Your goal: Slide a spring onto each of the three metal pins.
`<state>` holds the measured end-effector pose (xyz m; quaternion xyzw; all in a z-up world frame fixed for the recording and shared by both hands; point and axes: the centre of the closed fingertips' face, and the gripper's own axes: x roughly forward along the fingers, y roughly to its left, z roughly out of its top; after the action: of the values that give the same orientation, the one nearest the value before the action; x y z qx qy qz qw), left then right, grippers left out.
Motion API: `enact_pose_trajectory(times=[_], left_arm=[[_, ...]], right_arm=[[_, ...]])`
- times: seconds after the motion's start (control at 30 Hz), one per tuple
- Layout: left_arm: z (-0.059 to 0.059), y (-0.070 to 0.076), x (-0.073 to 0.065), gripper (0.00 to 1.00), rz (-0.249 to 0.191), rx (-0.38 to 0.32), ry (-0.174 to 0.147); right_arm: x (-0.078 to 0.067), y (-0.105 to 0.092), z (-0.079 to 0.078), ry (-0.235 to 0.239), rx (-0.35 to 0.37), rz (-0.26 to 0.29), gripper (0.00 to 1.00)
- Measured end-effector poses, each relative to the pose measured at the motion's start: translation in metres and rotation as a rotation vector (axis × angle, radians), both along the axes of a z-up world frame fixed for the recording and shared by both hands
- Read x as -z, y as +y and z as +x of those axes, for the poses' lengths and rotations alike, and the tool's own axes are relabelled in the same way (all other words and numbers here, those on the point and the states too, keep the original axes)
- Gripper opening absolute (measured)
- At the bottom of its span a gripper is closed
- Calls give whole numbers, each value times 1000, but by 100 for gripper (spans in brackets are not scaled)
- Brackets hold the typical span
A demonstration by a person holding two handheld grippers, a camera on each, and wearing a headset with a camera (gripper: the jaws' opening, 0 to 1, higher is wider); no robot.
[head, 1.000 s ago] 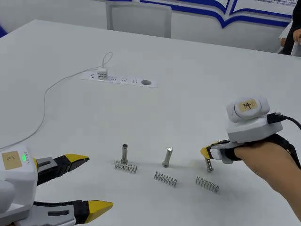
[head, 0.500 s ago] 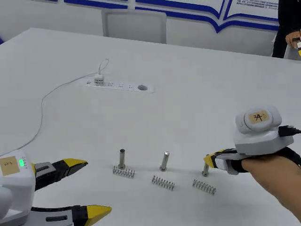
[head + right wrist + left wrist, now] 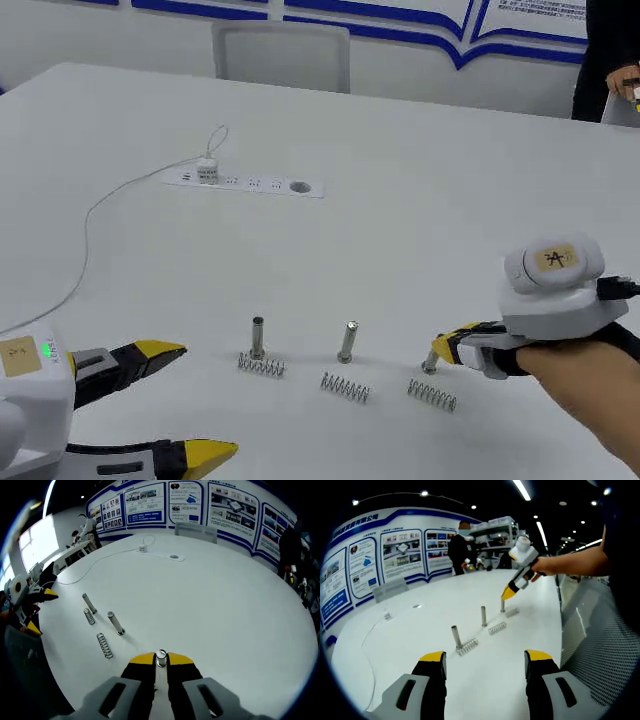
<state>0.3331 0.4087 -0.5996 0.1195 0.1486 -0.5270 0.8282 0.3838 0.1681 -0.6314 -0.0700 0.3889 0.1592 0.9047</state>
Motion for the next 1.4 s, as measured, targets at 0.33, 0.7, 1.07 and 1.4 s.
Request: enact_pose_trajectory(times=[0.33,0.7,1.07,1.4], left_arm=[[0,0,1,65,-19,-16,6],[0,-3,3,65,-12,0,12],[2,-5,2,64,-7,14,11],[0,-1,5,63,-1,0,20]], right_arm=[[-9,0,-6,-28,-32,-37,16],[3,13,-36,35,-160,-62,15],[16,35,-36,111,-419,-166,15],[37,40,-33,219,-588,-306,14]])
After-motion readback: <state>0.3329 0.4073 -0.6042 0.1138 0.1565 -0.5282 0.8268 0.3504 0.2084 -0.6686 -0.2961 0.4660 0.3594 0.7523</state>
